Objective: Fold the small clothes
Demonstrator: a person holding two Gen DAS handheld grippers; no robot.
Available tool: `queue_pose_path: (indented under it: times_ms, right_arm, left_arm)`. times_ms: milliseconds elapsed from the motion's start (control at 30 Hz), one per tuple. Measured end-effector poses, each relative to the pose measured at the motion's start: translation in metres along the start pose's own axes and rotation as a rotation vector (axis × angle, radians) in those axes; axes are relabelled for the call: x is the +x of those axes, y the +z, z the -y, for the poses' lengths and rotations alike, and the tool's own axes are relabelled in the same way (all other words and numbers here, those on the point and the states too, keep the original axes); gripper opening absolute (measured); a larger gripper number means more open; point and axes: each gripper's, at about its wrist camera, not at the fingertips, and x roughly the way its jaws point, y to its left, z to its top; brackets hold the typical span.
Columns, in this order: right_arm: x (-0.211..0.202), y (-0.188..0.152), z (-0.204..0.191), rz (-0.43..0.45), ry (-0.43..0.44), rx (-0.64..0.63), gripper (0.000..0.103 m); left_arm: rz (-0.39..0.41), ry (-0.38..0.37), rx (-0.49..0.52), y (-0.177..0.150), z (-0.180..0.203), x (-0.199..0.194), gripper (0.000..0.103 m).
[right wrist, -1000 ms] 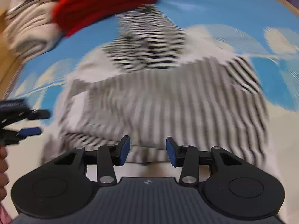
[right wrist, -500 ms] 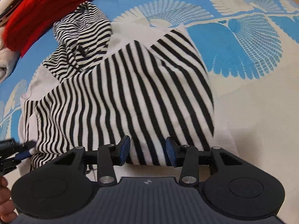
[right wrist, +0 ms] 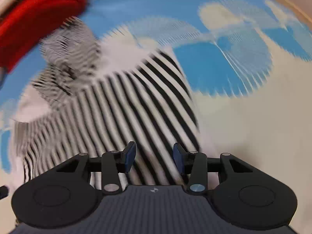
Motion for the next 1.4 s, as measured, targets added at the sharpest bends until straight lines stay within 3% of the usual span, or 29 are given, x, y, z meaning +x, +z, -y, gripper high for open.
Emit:
queue_pose_path:
  times_ms: [67, 133, 200, 267, 367, 433, 500, 600, 633, 733, 900, 1067, 1200, 1400]
  right_arm:
    - [0.004, -0.001, 0.007, -0.017, 0.009, 0.043, 0.042]
    - [-0.003, -0.001, 0.004, 0.005, -0.007, 0.046, 0.041]
    - [-0.012, 0.0, 0.0, 0.051, 0.006, 0.043, 0.042]
    - [-0.01, 0.0, -0.005, 0.038, 0.017, 0.006, 0.043]
    - [0.004, -0.004, 0.002, -0.039, 0.01, 0.054, 0.043]
    - [-0.001, -0.004, 0.001, -0.013, 0.023, 0.047, 0.043]
    - [-0.007, -0.002, -0.004, 0.015, 0.056, 0.002, 0.045]
    - [0.007, -0.001, -0.001, -0.06, 0.062, -0.007, 0.049]
    - [0.007, -0.001, 0.004, -0.061, 0.059, 0.025, 0.049]
    - [-0.013, 0.005, 0.0, -0.022, 0.088, 0.03, 0.049]
    - [-0.051, 0.012, -0.009, 0.105, 0.115, -0.067, 0.049]
    - [-0.063, 0.021, 0.001, 0.137, 0.122, -0.059, 0.049]
    - [-0.075, 0.022, 0.005, 0.172, 0.126, -0.076, 0.049]
    - [-0.076, 0.027, 0.013, 0.18, 0.122, -0.075, 0.049]
  left_arm:
    - [0.013, -0.09, 0.04, 0.002, 0.008, -0.002, 0.017]
    - [0.0, -0.132, 0.091, -0.002, 0.015, 0.004, 0.023]
    - [-0.075, -0.097, 0.114, -0.011, 0.017, 0.027, 0.029]
    - [-0.164, -0.06, 0.083, -0.017, 0.009, 0.051, 0.031]
    - [-0.142, -0.079, 0.055, -0.011, 0.011, 0.039, 0.032]
    - [-0.068, -0.102, 0.098, -0.005, 0.019, 0.025, 0.046]
    - [-0.043, -0.104, 0.144, -0.006, 0.028, 0.028, 0.058]
    - [-0.166, -0.06, 0.167, -0.015, 0.03, 0.054, 0.06]
    - [-0.169, -0.06, 0.149, -0.016, 0.028, 0.054, 0.06]
    - [-0.094, -0.083, 0.169, -0.007, 0.038, 0.027, 0.06]
    - [0.154, -0.127, 0.228, 0.002, 0.057, -0.025, 0.064]
    - [0.365, -0.101, 0.352, -0.008, 0.079, -0.068, 0.078]
    - [0.423, -0.089, 0.394, -0.006, 0.096, -0.087, 0.079]
    - [0.37, -0.064, 0.391, 0.035, 0.12, -0.08, 0.079]
